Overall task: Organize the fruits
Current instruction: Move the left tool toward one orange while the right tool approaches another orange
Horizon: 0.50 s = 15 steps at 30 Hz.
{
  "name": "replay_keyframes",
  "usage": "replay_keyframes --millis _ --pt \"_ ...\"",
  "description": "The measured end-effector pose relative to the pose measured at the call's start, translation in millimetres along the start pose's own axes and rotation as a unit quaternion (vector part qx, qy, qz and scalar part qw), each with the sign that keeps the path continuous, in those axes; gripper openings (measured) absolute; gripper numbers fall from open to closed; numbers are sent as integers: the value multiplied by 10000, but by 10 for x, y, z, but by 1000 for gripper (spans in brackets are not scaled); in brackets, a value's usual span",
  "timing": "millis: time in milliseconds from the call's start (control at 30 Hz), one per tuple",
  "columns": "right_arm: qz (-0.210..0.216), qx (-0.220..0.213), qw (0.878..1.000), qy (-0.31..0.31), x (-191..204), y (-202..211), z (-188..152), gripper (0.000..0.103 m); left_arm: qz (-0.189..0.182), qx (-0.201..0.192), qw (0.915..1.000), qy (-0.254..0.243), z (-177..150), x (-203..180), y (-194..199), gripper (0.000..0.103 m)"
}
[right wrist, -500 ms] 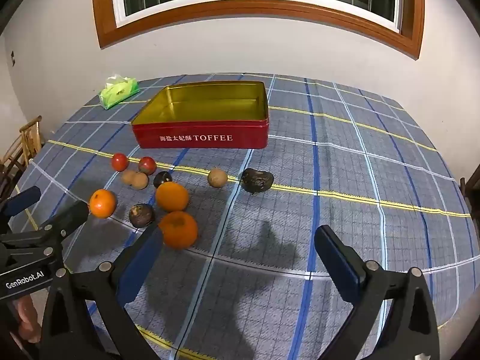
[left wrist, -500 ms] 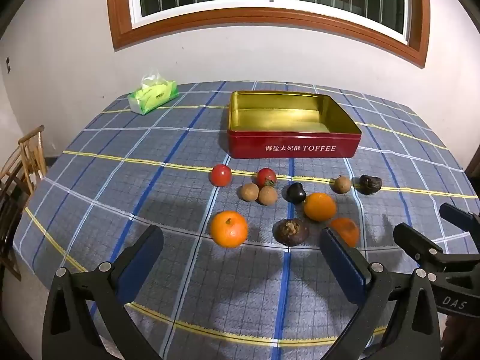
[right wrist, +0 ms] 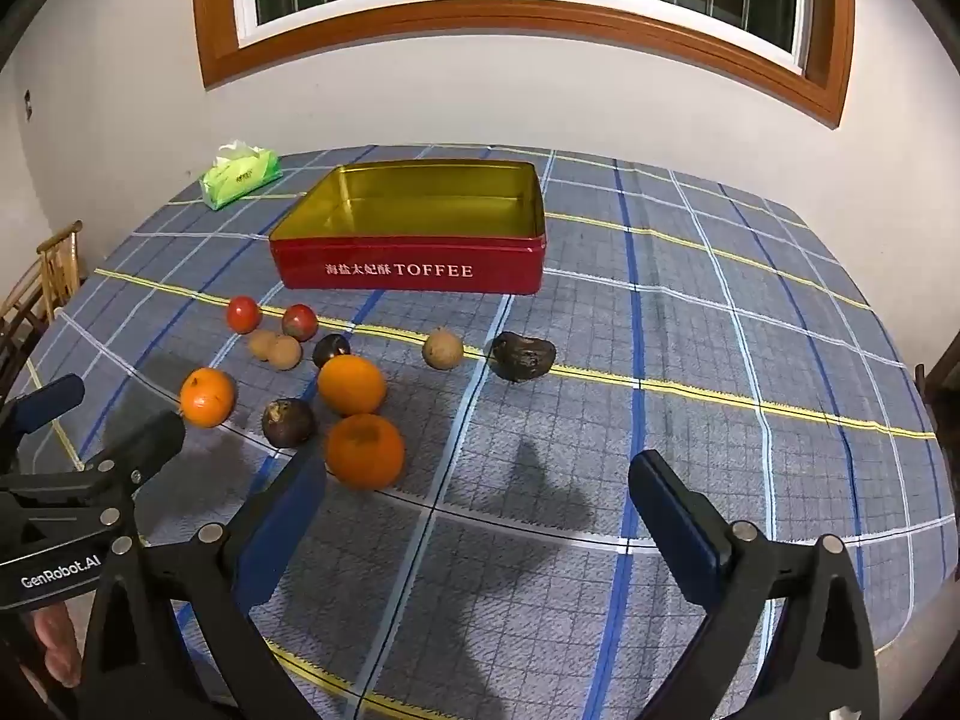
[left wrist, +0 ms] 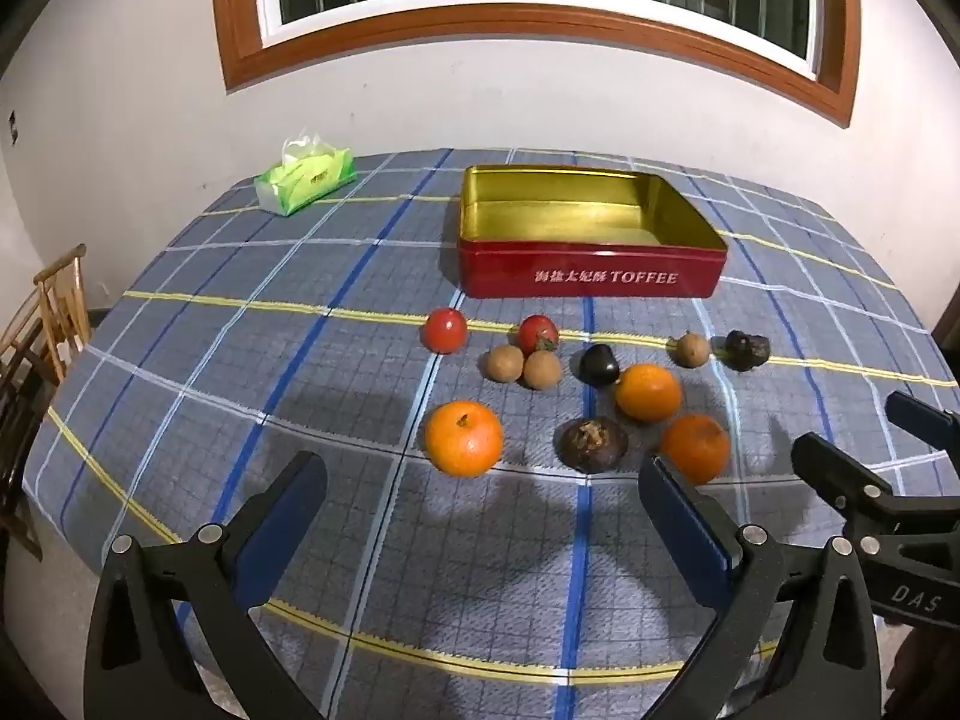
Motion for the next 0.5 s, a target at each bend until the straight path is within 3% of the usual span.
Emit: replay_keyframes --millis 500 --pt "132 145 9998 -88 14 -127 -53 98 6 181 9998 66 -74 42 -154 103"
Point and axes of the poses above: each gripper's, at about its wrist camera, not at the fingertips, and y roughly against the way its jaws point, x to its left, z to its top, the point moved 6 cm from there along -y, roughly the way its jaws point, and after that the axes turned 2 degrees about z, right-handed, at the moved point
